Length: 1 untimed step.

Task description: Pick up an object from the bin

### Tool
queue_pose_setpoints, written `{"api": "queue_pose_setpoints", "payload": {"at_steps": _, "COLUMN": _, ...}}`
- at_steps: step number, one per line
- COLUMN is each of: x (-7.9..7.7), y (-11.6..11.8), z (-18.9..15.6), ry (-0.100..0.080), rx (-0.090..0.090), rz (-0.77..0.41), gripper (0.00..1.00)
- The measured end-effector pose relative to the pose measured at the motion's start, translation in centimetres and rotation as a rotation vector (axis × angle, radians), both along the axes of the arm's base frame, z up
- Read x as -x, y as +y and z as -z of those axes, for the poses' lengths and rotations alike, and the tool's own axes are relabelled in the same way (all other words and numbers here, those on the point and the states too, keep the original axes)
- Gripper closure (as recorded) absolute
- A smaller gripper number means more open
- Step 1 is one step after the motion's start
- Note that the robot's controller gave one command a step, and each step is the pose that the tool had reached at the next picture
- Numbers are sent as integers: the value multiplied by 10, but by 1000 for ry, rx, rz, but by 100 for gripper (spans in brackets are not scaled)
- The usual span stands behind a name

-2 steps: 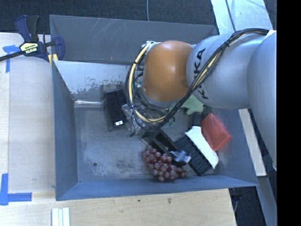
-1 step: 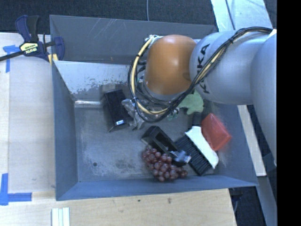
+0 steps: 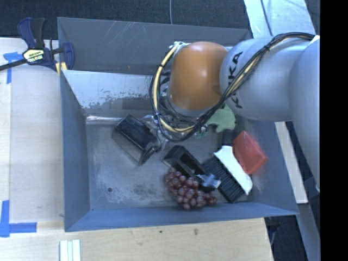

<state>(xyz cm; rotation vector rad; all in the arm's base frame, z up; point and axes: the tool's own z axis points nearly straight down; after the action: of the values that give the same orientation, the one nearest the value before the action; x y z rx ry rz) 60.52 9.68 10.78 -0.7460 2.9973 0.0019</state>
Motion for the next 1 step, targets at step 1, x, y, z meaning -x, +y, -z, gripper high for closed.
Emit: {"api": "queue_pose_setpoints", "payload": {"at_steps": 1, "x": 25, "y": 14, "z": -35, "ry": 21, "rx": 1, "rz": 81, "gripper": 100}}
